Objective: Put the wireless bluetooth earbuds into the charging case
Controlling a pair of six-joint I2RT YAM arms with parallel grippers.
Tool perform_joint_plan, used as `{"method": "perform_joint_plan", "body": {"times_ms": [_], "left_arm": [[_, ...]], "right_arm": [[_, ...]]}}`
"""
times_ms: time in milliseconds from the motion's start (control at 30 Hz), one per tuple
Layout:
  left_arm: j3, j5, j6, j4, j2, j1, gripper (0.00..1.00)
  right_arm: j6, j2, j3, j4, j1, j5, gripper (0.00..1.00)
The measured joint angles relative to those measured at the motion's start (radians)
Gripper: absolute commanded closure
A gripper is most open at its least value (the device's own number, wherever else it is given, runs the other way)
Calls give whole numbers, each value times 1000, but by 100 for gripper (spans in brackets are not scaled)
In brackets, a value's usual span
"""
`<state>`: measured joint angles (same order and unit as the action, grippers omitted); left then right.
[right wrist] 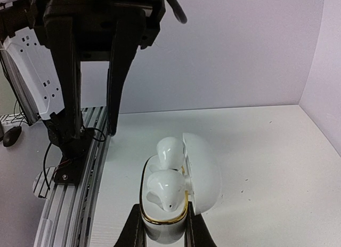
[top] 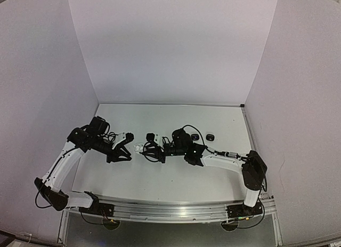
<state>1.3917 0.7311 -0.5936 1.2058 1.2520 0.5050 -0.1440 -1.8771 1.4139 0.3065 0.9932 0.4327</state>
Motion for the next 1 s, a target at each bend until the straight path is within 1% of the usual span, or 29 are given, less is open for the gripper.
{"method": "perform_joint_plan", "body": {"times_ms": [67, 133, 200, 333, 400, 700, 1000], "left_arm": [[-38, -20, 30, -55, -27, 5, 71], [-62, -32, 58, -111, -52, 7, 74], [-69, -35, 76, -153, -68, 7, 76], [-75, -26, 120, -238, -81, 7, 76], [-80, -20, 135, -269, -81, 7, 78], [-86, -35, 158, -317, -55, 29, 80], [-86, -53, 161, -320, -33, 40, 80]], "right_arm": [[0, 0, 0, 0, 0, -1, 100], [0, 0, 0, 0, 0, -3, 100], [0, 0, 0, 0, 0, -3, 100], [0, 0, 0, 0, 0, -4, 100], [0, 0, 1, 0, 0, -4, 100], [-1, 0, 12, 0, 0, -3, 100], [-1, 0, 15, 0, 0, -3, 100]]}}
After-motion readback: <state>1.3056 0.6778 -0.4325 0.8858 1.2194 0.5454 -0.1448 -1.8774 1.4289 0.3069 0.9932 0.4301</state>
